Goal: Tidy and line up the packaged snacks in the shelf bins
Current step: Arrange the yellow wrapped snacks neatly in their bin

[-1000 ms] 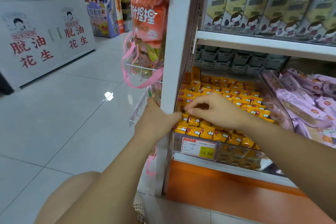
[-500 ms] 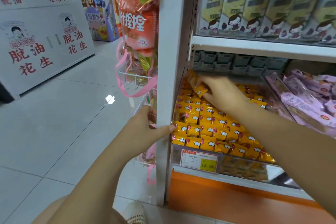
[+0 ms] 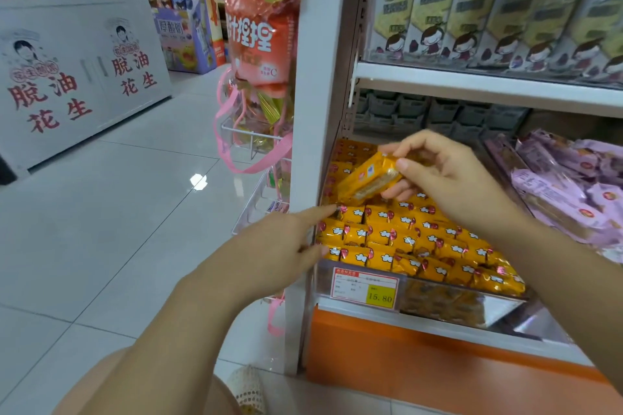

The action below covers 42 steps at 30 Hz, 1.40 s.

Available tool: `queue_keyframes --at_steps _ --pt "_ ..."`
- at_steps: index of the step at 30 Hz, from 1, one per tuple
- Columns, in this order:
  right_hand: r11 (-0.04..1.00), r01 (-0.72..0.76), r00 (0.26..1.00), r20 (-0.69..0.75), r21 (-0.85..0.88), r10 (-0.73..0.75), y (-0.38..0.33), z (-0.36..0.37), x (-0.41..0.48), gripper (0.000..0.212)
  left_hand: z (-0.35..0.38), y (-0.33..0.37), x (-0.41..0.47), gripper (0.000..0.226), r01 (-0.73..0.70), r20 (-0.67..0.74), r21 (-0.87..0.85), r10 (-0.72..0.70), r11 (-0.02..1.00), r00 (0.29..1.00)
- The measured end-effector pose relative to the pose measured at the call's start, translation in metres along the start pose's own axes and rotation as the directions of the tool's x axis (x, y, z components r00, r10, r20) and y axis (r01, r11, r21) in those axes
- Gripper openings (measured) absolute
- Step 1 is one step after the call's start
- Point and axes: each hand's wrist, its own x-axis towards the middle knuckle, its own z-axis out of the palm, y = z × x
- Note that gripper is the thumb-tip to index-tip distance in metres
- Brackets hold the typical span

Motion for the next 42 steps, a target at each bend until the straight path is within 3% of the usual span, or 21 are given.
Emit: queue_keyframes --at_steps 3,6,13,18,22,26,29,33,36,40,42 --pt "0.995 -0.097 0.990 0.101 0.007 0.096 0.005 -0.003 -0.008 0.017 0.010 0.008 0.002 0.067 0.016 0.053 0.106 -0.021 0.994 0.998" --pt "0.987 -0.160 0.986 0.045 0.002 0.159 0.008 -0.005 -0.012 0.021 0.016 0.013 0.006 0.066 0.032 0.104 0.149 -0.048 0.988 0.993" --pt "0.976 -0.113 0.992 -0.080 -0.185 0.100 0.003 0.006 -0.010 0.023 0.013 0.008 0.007 0.047 0.041 0.103 0.073 -0.048 0.996 0.993" --pt "0.984 -0.030 0.992 -0.122 -0.175 0.009 -0.001 0.016 0.001 0.033 0.011 0.007 0.006 0.044 0.036 0.099 0.065 -0.042 0.997 0.994" --pt "0.977 0.088 0.991 -0.078 -0.195 -0.104 -0.007 0.022 0.011 0.036 0.011 0.006 0.007 0.044 0.030 0.100 0.065 -0.036 0.997 0.994" --pt "0.931 0.171 0.985 0.028 -0.324 -0.171 -0.010 0.028 0.016 0.027 0.012 0.005 0.007 0.044 0.028 0.098 0.062 -0.034 0.998 0.995" --pt "0.932 0.141 0.988 0.100 -0.333 -0.114 -0.016 0.032 0.023 0.025 0.013 0.005 0.008 0.042 0.035 0.094 0.060 -0.041 0.998 0.995" --pt "0.865 0.070 0.995 0.093 -0.498 -0.027 -0.014 0.029 0.036 0.024 0.013 0.004 0.008 0.042 0.033 0.099 0.037 -0.036 0.999 0.994" --pt "0.911 -0.045 0.999 -0.032 -0.409 0.035 0.001 0.021 0.032 0.026 0.012 0.003 0.007 0.041 0.029 0.097 0.020 -0.030 0.999 0.995" --pt "0.983 -0.166 0.967 -0.207 -0.078 0.147 0.019 0.020 0.014 0.030 0.012 0.002 0.009 0.041 0.026 0.099 0.023 -0.029 0.999 0.995" --pt "0.976 -0.192 0.964 -0.203 -0.099 0.169 0.027 0.026 0.009 0.030 0.012 0.002 0.009 0.041 0.024 0.095 0.025 -0.026 0.999 0.995"
